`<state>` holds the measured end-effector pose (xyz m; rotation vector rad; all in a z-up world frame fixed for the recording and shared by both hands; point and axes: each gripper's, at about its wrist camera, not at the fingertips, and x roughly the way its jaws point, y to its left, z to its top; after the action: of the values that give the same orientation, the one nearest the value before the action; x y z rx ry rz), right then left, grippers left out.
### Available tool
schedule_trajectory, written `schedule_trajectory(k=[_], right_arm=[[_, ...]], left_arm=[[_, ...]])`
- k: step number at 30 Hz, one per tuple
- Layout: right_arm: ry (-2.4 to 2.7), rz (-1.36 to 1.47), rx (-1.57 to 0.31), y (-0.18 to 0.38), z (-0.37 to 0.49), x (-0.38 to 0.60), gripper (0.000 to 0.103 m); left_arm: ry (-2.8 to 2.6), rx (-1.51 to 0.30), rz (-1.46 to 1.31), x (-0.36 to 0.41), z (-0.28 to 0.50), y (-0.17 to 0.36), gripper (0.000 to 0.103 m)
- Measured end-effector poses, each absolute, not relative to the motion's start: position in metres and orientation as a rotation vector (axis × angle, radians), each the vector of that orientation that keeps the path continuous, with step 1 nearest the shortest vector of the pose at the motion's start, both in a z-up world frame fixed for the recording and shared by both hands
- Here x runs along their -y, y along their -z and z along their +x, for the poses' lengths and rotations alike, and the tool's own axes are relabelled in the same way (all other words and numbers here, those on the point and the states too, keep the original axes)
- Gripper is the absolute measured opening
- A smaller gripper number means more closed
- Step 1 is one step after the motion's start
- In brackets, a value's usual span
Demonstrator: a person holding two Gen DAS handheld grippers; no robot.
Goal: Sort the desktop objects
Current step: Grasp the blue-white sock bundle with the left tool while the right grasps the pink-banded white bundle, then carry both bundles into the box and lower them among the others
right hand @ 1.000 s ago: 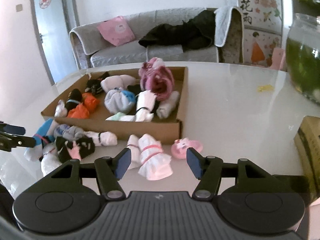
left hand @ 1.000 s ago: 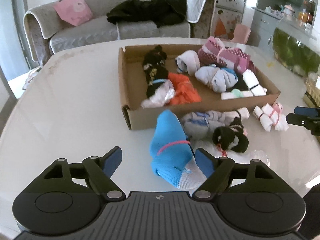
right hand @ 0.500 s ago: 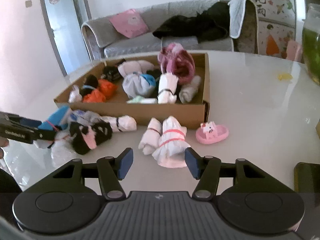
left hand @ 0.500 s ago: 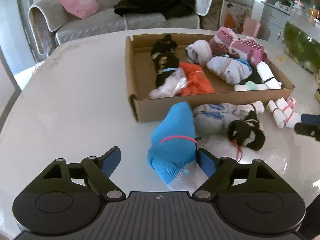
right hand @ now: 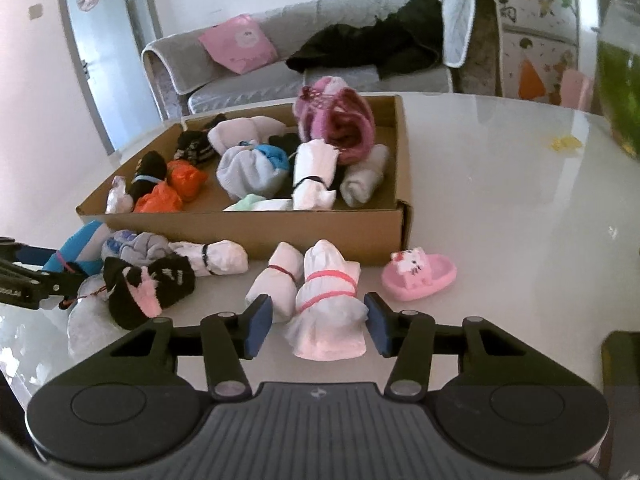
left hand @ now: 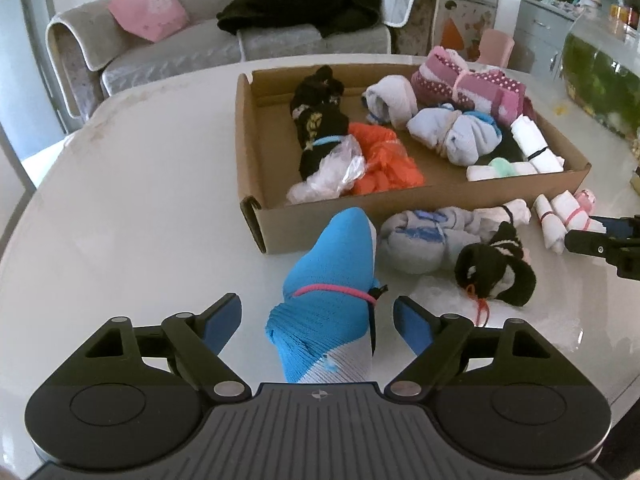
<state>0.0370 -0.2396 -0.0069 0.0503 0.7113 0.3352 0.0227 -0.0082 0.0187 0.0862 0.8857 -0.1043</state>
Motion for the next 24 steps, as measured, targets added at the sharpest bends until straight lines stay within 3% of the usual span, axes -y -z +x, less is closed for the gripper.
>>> schedule_trajectory(k=[2,3,6,24], right_arm=[[-0.341,0.063,-0.708,0.007,0.035,0.241,0.043],[-0.345,0.065,-0.708,0.006,0.034,0.24,0.038],[-0.349,0.056,-0.707,0.006,0.031,0.238,0.033],[-0.345,0.102,-0.688,-0.014,0.004,0.253,0.03]], left_arm=[[0.104,-0.892,0.082,0.008,0.024,-0.016,0.085],[0.107,-0.9,0.078,0.008,0.024,-0.014,0.074],[0.124,-0.901,0.059,0.005,0.022,-0.016,0.06],[0.146,-0.876,0.056,0.001,-0.013,-0.041,0.059]])
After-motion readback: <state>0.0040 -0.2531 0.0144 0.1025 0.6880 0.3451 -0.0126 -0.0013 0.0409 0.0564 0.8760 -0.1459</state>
